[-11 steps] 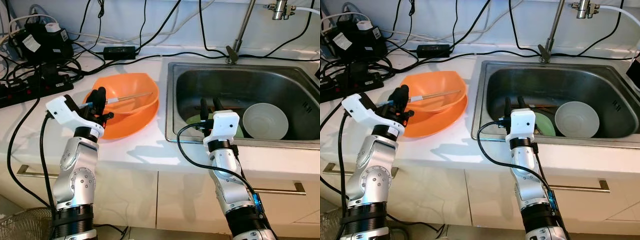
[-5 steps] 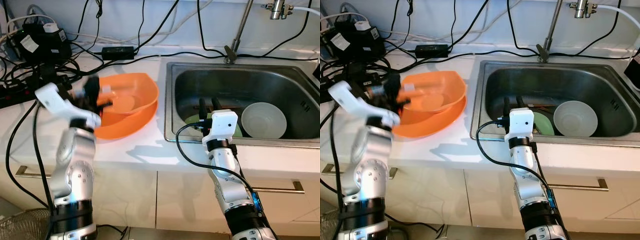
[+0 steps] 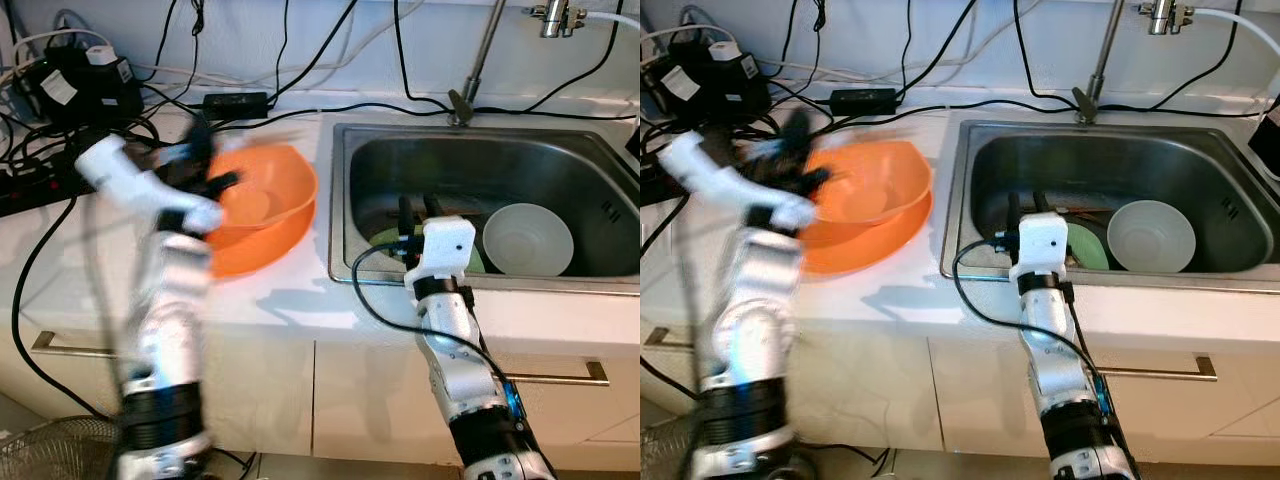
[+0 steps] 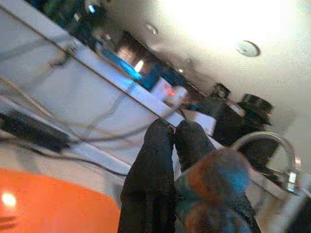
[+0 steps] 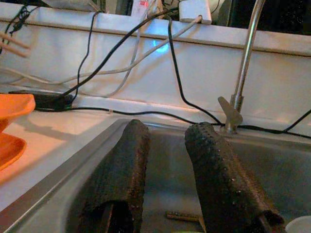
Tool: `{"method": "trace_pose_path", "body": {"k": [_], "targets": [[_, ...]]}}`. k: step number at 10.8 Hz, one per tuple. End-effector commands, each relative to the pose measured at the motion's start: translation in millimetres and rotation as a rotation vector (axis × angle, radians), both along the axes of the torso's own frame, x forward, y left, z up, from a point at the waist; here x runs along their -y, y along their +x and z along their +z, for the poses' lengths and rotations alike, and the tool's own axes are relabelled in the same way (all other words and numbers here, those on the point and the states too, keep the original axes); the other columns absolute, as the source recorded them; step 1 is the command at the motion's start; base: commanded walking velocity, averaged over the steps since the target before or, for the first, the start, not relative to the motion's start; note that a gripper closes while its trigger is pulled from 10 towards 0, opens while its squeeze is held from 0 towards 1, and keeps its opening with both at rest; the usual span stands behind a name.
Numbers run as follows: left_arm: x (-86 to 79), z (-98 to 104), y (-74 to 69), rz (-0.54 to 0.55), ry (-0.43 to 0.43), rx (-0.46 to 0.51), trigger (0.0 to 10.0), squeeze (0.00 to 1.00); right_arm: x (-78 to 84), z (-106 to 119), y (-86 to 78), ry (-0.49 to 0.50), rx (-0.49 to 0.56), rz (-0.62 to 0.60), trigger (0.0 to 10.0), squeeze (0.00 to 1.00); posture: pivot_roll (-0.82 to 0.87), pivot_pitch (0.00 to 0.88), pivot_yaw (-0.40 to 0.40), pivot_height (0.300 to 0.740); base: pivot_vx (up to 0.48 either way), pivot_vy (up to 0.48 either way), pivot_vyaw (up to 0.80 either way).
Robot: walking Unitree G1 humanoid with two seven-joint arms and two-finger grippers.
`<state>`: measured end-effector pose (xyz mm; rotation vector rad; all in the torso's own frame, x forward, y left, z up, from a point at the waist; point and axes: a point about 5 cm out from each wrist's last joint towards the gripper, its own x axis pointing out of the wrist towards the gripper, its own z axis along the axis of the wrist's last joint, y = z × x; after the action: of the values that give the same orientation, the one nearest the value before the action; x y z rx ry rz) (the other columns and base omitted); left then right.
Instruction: Kitchen organization
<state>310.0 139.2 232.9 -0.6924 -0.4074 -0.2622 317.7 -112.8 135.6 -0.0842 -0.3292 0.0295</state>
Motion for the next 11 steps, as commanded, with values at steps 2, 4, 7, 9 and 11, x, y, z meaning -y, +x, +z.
{"method": "trace_pose_path", "body": {"k": [2,4,7,9,11], "targets": [[18.7,2,0.5,-0.079,-0.006,-0.003,10.0,0.00,2.5,16,8.1,0.014,0.035,-0.001,10.0,0.00,0.09,0.000,0.053,0.740,0.000,0.000,0.00],[33.6,5,1.0,-0.136,-0.004,0.006,10.0,0.00,0.5,22,10.0,-0.035,0.063,0.025,10.0,1.00,0.09,0.000,0.054,0.740,0.000,0.000,0.00],[48.7,4,-2.5,-0.204,0.099,0.018,10.0,0.00,-3.5,18,11.3,-0.217,0.064,0.037,10.0,0.00,0.09,0.000,0.058,0.740,0.000,0.000,0.00],[63.0,1,-8.6,-0.276,0.208,0.031,10.0,0.00,-6.6,16,10.4,-0.309,0.075,0.046,10.0,0.00,0.09,0.000,0.059,0.740,0.000,0.000,0.00],[72.0,1,-12.3,-0.325,0.283,0.044,10.0,0.00,-13.5,15,8.1,-0.335,0.092,0.060,10.0,0.00,0.09,0.000,0.063,0.740,0.000,0.000,0.00]]}}
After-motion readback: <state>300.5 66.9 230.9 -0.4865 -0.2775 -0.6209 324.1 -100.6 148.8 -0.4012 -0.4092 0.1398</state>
